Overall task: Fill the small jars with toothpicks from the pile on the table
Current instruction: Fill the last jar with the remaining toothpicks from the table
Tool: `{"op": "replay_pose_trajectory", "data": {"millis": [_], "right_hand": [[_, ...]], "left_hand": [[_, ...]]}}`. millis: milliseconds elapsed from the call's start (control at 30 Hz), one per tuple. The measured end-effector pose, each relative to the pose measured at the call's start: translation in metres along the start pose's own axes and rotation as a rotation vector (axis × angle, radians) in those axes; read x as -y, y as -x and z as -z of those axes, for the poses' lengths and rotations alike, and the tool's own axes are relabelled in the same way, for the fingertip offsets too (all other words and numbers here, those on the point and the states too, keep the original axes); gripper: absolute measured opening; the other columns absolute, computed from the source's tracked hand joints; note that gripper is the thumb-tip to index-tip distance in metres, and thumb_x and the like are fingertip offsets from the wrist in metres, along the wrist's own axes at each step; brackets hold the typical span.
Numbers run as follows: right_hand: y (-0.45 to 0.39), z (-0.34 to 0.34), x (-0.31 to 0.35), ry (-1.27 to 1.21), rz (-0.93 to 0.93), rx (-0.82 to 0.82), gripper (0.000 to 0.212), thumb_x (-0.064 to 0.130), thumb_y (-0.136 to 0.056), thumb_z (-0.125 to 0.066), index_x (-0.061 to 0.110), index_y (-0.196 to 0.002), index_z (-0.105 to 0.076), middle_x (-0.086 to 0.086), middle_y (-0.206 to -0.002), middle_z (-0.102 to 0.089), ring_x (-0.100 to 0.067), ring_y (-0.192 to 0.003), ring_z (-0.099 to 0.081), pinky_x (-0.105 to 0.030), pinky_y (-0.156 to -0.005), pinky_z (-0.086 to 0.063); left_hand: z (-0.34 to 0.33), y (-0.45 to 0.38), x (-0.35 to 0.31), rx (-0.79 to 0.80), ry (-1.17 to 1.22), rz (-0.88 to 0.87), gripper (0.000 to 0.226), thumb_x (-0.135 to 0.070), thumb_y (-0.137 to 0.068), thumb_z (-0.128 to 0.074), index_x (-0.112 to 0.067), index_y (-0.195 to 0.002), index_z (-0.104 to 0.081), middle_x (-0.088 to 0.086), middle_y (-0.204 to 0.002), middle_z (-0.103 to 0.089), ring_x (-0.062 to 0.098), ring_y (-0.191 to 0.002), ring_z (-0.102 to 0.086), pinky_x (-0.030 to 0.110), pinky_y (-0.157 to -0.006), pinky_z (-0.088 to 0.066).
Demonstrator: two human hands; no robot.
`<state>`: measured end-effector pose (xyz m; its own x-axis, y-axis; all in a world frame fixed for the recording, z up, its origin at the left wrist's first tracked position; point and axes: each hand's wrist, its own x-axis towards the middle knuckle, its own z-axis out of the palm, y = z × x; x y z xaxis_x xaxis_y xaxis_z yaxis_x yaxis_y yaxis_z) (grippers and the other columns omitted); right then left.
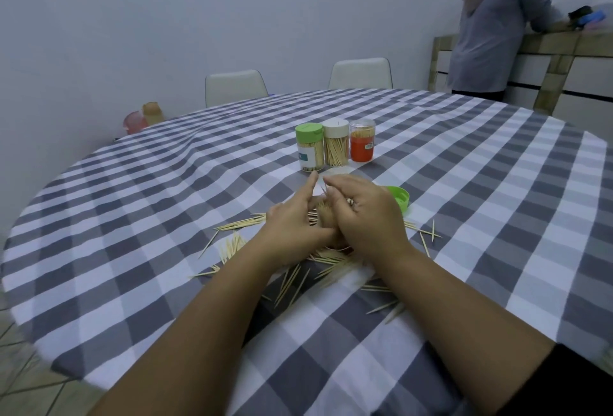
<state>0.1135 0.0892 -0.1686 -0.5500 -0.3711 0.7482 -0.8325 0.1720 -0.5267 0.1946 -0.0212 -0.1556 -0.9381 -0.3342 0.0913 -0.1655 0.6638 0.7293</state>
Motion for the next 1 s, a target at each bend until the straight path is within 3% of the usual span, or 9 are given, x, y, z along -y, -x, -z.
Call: {"op": "replay_pose_trajectory", "data": {"millis": [67, 200, 267, 333, 400, 533, 633, 733, 1000], "right_hand": [[0.001, 0.002, 0.001, 0.003, 0.054, 0.073, 0.032, 0.027, -0.089, -0.049, 0.015, -0.11, -0.071, 0.003, -0.108, -0.071, -0.012, -0.101, -0.064, -0.045, -0.086, -0.049], [0.006, -0.001, 0.003, 0.12, 0.134, 0.22, 0.049, 0.038, -0.092, -0.037, 0.019, -0.134, -0.053, 0.001, -0.109, -0.067, -0.015, -0.105, -0.056, -0.038, -0.086, -0.041], [0.007, -0.001, 0.002, 0.251, 0.155, 0.153, 0.046, 0.038, -0.092, -0.036, 0.02, -0.127, -0.06, 0.002, -0.11, -0.068, -0.015, -0.108, -0.052, -0.033, -0.083, -0.033], [0.008, 0.001, 0.005, 0.333, 0.165, 0.079, 0.042, 0.038, -0.091, -0.039, 0.019, -0.112, -0.069, 0.002, -0.109, -0.069, -0.015, -0.107, -0.052, -0.033, -0.082, -0.036], [0.008, 0.003, 0.006, 0.33, 0.134, 0.101, 0.043, 0.04, -0.09, -0.04, 0.019, -0.114, -0.068, 0.001, -0.114, -0.067, -0.018, -0.109, -0.055, -0.037, -0.084, -0.041], [0.011, 0.011, 0.008, 0.024, -0.106, 0.35, 0.06, 0.033, -0.092, -0.051, 0.032, -0.147, -0.028, 0.003, -0.146, -0.04, -0.013, -0.13, -0.04, -0.031, -0.101, -0.034], [0.013, 0.014, 0.008, -0.064, -0.221, 0.401, 0.077, 0.019, -0.088, -0.056, 0.038, -0.148, -0.012, 0.003, -0.15, -0.029, -0.012, -0.13, -0.037, -0.022, -0.095, -0.031], [0.012, 0.013, 0.008, -0.075, -0.262, 0.431, 0.08, 0.018, -0.086, -0.056, 0.036, -0.149, -0.01, 0.002, -0.149, -0.029, -0.012, -0.129, -0.036, -0.023, -0.095, -0.031], [0.012, 0.012, 0.006, -0.059, -0.284, 0.422, 0.081, 0.021, -0.085, -0.057, 0.036, -0.149, -0.009, -0.001, -0.142, -0.037, -0.016, -0.119, -0.045, -0.031, -0.097, -0.04]], "left_hand": [[0.0, 0.003, -0.003, -0.024, 0.005, 0.019, 0.108, -0.054, -0.056, -0.062, -0.048, -0.146, -0.003, -0.013, -0.139, -0.051, 0.025, -0.137, -0.034, 0.051, -0.108, -0.034], [0.0, 0.002, 0.002, -0.042, 0.033, 0.019, 0.091, -0.049, -0.062, -0.058, -0.056, -0.141, -0.013, -0.011, -0.128, -0.058, 0.031, -0.13, -0.042, 0.052, -0.101, -0.041], [0.001, 0.004, -0.001, -0.023, 0.036, 0.021, 0.097, -0.05, -0.059, -0.056, -0.051, -0.145, -0.012, -0.011, -0.128, -0.058, 0.029, -0.13, -0.042, 0.051, -0.104, -0.039], [0.0, 0.005, -0.004, -0.012, 0.036, 0.031, 0.099, -0.046, -0.062, -0.056, -0.044, -0.149, -0.008, -0.008, -0.137, -0.053, 0.024, -0.135, -0.038, 0.048, -0.109, -0.033], [0.0, 0.004, -0.002, -0.012, 0.044, 0.049, 0.1, -0.044, -0.063, -0.059, -0.044, -0.149, -0.007, -0.011, -0.14, -0.05, 0.024, -0.137, -0.033, 0.048, -0.11, -0.032], [0.017, 0.002, 0.003, 0.079, -0.016, 0.089, 0.098, -0.044, -0.071, -0.067, -0.042, -0.149, -0.008, -0.013, -0.147, -0.041, 0.019, -0.136, -0.037, 0.047, -0.109, -0.035], [0.044, 0.0, 0.013, 0.122, -0.09, 0.173, 0.073, -0.022, -0.09, -0.058, -0.029, -0.151, -0.019, -0.002, -0.153, -0.033, 0.017, -0.135, -0.037, 0.037, -0.11, -0.034], [0.066, -0.005, 0.035, 0.042, -0.408, 0.32, 0.059, -0.016, -0.095, -0.046, -0.023, -0.15, -0.025, 0.007, -0.154, -0.031, 0.025, -0.137, -0.035, 0.035, -0.106, -0.033], [0.072, -0.018, 0.046, 0.014, -0.718, 0.281, 0.031, -0.016, -0.096, -0.047, -0.023, -0.12, -0.066, 0.003, -0.12, -0.064, 0.022, -0.105, -0.058, 0.033, -0.09, -0.049]]}}
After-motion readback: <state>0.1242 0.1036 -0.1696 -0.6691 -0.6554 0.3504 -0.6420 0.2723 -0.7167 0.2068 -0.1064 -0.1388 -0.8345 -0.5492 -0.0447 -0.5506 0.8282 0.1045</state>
